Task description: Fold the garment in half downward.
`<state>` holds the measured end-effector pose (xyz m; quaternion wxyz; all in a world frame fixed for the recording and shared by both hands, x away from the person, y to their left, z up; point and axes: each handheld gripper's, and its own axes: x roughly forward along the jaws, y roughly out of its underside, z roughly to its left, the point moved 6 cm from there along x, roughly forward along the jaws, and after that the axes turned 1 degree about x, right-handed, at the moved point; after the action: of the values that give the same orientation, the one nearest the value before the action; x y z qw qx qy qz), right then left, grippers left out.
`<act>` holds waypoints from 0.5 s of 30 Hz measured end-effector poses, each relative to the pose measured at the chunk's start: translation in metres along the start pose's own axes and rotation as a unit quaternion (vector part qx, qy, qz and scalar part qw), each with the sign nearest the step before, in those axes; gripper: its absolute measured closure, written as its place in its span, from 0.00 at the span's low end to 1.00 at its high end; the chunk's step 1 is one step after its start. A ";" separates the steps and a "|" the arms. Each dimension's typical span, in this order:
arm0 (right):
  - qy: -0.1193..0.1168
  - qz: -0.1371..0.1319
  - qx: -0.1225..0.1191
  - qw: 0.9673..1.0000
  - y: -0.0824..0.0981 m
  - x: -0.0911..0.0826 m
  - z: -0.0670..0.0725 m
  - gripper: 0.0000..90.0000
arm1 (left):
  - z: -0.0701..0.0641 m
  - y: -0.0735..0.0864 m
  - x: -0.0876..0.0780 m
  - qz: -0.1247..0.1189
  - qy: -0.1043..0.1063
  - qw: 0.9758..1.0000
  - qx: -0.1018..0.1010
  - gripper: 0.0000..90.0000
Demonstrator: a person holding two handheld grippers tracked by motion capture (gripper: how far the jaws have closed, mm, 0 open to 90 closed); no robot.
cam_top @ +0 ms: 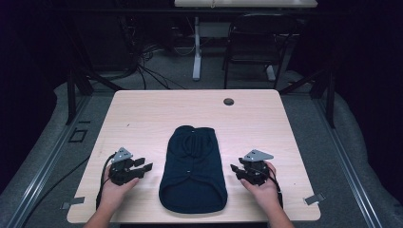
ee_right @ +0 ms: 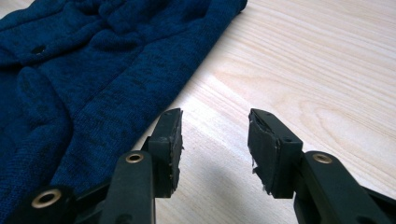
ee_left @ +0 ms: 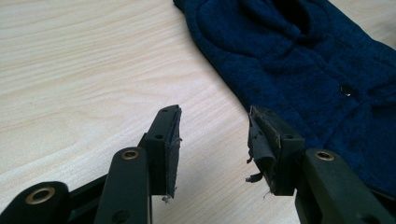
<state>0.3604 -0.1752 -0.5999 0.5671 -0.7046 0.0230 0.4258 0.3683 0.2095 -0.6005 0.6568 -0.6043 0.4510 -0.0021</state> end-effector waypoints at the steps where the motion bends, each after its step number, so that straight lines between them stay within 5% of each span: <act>1: 0.000 0.000 0.000 1.000 0.000 0.000 0.000 0.61 | 0.000 0.000 0.000 0.000 0.000 1.000 0.000 0.60; 15: -0.011 0.017 -0.019 1.000 0.001 -0.001 0.002 0.61 | -0.003 -0.003 -0.001 0.003 0.012 1.000 -0.005 0.62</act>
<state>0.3585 -0.1744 -0.6000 0.5461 -0.7102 0.0208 0.4437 0.3677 0.2069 -0.5975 0.6480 -0.6066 0.4606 -0.0053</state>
